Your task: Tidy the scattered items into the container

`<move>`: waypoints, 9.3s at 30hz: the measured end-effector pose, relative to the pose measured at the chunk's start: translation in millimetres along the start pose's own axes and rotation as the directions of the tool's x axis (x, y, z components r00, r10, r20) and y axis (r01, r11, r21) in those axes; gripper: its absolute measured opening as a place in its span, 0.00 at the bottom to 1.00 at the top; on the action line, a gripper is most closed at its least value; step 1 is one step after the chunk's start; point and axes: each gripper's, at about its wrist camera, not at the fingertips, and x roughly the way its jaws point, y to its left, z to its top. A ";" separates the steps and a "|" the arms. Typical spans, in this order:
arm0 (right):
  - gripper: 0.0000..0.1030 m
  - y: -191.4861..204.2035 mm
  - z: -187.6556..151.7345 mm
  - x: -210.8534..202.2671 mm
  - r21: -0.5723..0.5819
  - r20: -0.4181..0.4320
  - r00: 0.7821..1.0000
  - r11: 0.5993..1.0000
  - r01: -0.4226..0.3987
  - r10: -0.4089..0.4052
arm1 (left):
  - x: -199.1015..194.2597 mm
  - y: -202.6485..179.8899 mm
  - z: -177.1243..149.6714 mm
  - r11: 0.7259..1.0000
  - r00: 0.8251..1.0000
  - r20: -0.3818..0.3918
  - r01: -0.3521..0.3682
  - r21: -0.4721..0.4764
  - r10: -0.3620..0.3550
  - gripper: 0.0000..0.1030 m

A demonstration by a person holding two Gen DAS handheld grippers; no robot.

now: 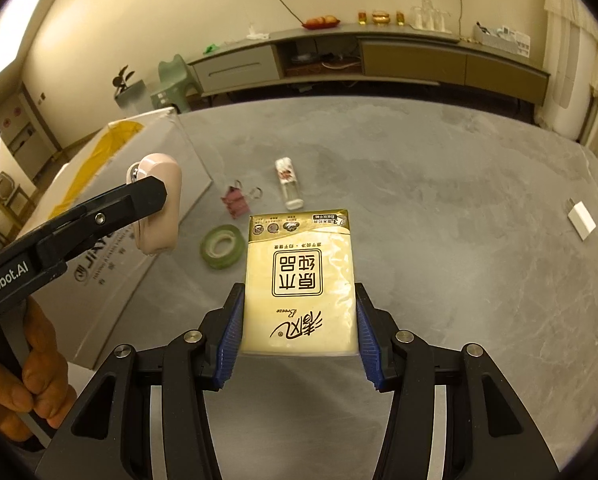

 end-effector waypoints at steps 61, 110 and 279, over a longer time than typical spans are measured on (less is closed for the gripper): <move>0.52 160.1 51.3 -61.1 -0.145 0.137 0.990 0.989 -0.014 0.035 | -152.0 100.4 18.9 0.963 0.948 0.311 0.148 -0.225 -0.073 0.39; 0.52 202.4 147.6 71.2 -0.111 -0.078 0.977 0.972 -0.208 0.201 | -94.0 236.1 45.7 0.801 0.966 0.226 0.037 -0.597 0.124 0.39; 0.09 -45.9 -4.4 21.2 -0.046 -0.094 0.994 0.998 0.045 -0.050 | 107.1 -17.6 -41.3 0.964 0.964 -0.254 -0.010 0.267 0.080 0.47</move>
